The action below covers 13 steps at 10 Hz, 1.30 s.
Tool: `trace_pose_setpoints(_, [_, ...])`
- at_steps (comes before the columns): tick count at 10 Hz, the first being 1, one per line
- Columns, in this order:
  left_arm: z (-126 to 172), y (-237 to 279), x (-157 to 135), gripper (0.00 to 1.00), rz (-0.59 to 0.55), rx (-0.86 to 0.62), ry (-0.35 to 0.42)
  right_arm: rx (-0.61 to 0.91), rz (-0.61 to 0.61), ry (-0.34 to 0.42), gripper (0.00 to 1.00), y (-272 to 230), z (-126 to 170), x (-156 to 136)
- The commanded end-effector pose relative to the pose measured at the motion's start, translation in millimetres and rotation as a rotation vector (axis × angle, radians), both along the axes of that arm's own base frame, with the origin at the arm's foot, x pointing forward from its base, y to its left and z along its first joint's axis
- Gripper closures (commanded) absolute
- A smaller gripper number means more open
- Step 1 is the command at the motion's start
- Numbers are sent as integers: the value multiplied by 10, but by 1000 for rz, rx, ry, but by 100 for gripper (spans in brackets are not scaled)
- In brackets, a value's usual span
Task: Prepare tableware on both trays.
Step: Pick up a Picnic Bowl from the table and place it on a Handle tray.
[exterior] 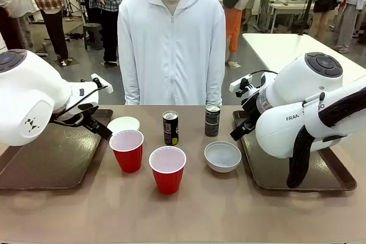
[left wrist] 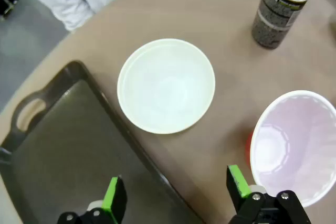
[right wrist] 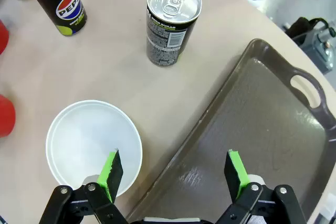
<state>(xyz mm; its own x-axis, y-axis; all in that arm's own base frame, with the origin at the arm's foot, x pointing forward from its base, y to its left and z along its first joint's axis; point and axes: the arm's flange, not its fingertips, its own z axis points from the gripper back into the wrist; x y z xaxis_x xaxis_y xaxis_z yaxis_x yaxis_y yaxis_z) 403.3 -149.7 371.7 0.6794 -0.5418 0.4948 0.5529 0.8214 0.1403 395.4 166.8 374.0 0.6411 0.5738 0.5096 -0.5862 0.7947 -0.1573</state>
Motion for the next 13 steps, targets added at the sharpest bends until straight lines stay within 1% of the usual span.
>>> trace_pose_setpoints(1, [-1, -1, -1, 0, 0, 0, 0, 0, 0, 0, 0, 0, 0, 0])
trace_pose_setpoints(13, [-1, -1, -1, 0, 0, 0, 0, 0, 0, 0, 0, 0, 0, 0])
